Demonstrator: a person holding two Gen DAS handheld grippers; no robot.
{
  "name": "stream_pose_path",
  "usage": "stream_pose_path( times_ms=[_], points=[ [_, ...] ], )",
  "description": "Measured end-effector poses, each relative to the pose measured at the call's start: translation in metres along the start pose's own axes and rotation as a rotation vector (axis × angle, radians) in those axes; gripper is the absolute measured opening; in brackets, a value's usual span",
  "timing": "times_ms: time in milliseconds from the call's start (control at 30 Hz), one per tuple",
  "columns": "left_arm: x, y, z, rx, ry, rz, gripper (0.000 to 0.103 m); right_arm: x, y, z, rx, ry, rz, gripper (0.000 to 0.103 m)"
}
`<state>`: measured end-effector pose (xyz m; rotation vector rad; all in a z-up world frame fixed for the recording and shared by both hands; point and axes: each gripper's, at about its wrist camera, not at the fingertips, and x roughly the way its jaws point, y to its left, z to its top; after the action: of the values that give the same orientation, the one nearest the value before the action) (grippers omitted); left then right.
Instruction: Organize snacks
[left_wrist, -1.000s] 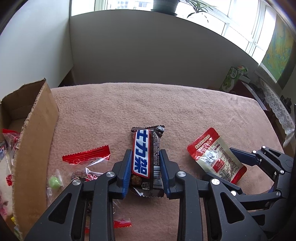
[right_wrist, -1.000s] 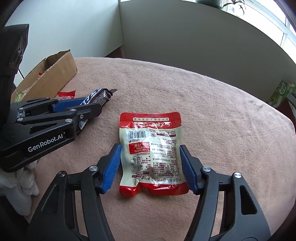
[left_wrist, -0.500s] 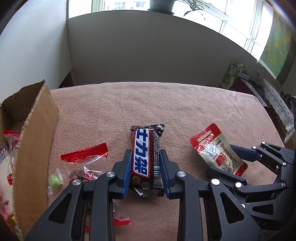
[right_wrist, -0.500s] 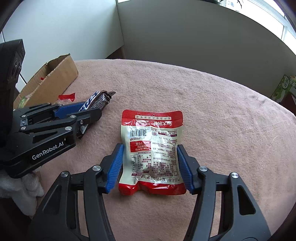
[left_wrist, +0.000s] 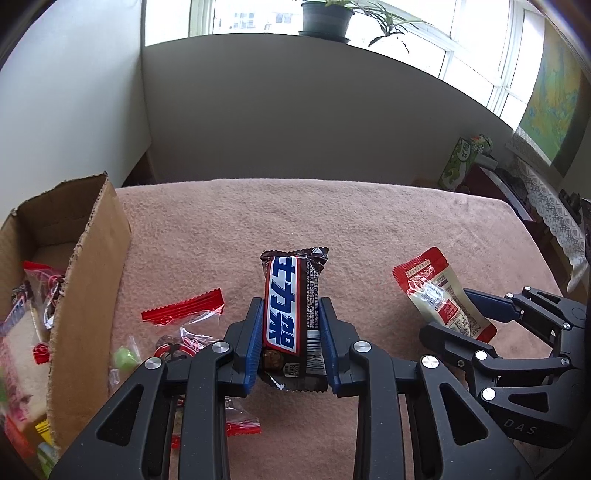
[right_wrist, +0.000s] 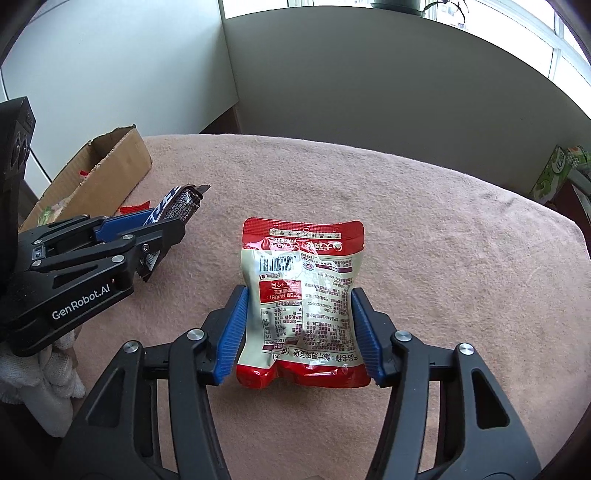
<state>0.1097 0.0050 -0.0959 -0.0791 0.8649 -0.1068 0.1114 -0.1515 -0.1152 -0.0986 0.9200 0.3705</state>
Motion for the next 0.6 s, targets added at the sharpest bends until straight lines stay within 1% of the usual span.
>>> stream_pose_path(
  times_ms=[67,167,367,600],
  points=[
    [-0.007,-0.002,0.0,0.012,-0.012,0.005,0.027,-0.007,0.001,0.001,-0.004,-0.016,-0.008,0.057],
    [-0.019,-0.003,0.001,0.01,-0.035,-0.002,0.027,-0.021,0.002,0.003,0.005,-0.043,0.003,0.057],
    [-0.049,-0.001,0.002,0.013,-0.099,0.014,0.027,-0.043,0.007,0.003,0.008,-0.082,0.02,0.057],
    [-0.075,0.002,0.001,0.018,-0.16,0.031,0.027,-0.058,0.026,0.004,0.004,-0.115,0.05,0.057]
  ],
)
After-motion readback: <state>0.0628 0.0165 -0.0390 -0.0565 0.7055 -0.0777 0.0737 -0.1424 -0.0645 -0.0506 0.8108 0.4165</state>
